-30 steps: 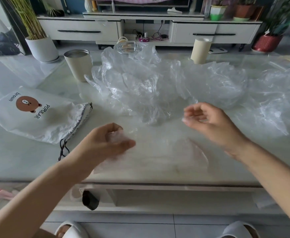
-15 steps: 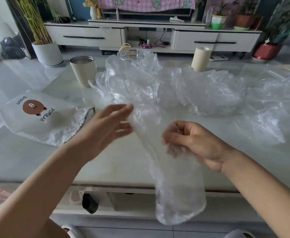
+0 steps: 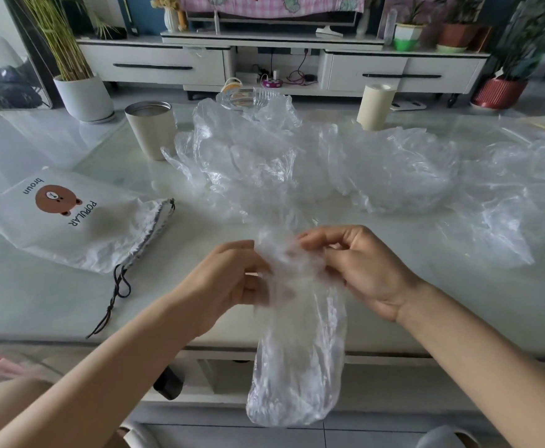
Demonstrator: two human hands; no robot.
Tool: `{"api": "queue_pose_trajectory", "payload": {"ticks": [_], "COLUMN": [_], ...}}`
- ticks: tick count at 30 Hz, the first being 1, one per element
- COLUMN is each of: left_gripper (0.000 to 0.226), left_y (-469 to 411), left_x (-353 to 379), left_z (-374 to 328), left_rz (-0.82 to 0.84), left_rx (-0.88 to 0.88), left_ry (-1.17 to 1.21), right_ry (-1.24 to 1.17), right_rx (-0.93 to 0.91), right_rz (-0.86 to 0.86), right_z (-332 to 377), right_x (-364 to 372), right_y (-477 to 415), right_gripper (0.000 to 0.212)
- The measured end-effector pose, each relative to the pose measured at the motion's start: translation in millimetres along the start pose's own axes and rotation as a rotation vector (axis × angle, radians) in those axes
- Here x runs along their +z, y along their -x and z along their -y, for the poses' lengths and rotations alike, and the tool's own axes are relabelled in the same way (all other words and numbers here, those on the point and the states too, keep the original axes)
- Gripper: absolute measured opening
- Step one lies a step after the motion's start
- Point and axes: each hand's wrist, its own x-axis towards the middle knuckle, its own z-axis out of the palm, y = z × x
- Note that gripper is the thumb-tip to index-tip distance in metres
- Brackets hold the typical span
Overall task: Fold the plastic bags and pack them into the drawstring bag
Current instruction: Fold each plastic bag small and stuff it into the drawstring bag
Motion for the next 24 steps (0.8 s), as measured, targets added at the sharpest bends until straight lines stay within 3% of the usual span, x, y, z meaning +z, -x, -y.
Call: {"api": "queue_pose_trajectory", "payload": {"ticks": [3, 5, 9, 11, 12, 15, 17, 21, 22, 24], "left_gripper": [0.050, 0.068, 0.024, 0.020, 0.022, 0.022, 0.023, 0.019, 0.018, 0.015], "left_y": [-1.8, -1.2, 4.6, 3.5, 1.7, 0.0, 0.4, -1.0, -2.7, -4.4], "left_x": [-2.7, -4.9, 1.2, -1.0, -3.5, -7.4, -8.0, -4.6, -3.8, -2.6], "left_z": [1.2, 3.6, 3.8, 6.2, 7.1, 6.4, 8.3, 13.9, 15.1, 17.6], "left_rz": [0.041, 0.121, 0.166, 0.126, 0.094, 0.019, 0.005, -0.069, -0.104, -0.159], "left_rx": [-0.173, -0.231, -0.216, -0.222, -0.214, -0.140, -0.090, -0.018, 0.012, 0.096], "left_ry": [0.301, 0.310, 0.175, 0.150, 0.155, 0.116, 0.094, 0.008, -0.005, -0.042], "right_ry": [0.217, 0.306, 0.264, 0.223, 0.307, 1.014, 1.255, 1.019, 0.891, 0.577], "right_rx": [-0.150, -0.228, -0.233, -0.215, -0.262, -0.573, -0.740, -0.950, -0.879, -0.565], "right_rz": [0.044, 0.015, -0.064, -0.042, -0.041, 0.013, 0.099, 0.139, 0.170, 0.191], "right_z": [1.2, -2.0, -6.6, -1.5, -0.6, -7.1, -21.2, -29.5, -27.0, -19.8], "right_x": [0.8, 2.3, -2.2, -11.1, -16.7, -18.4, -3.4, 19.6, 20.4, 21.4], "right_y": [3.8, 4.1, -0.2, 0.7, 3.3, 19.6, 28.9, 35.0, 35.0, 34.8], "right_gripper": [0.056, 0.055, 0.052, 0.048, 0.051, 0.081, 0.091, 0.024, 0.013, 0.003]}}
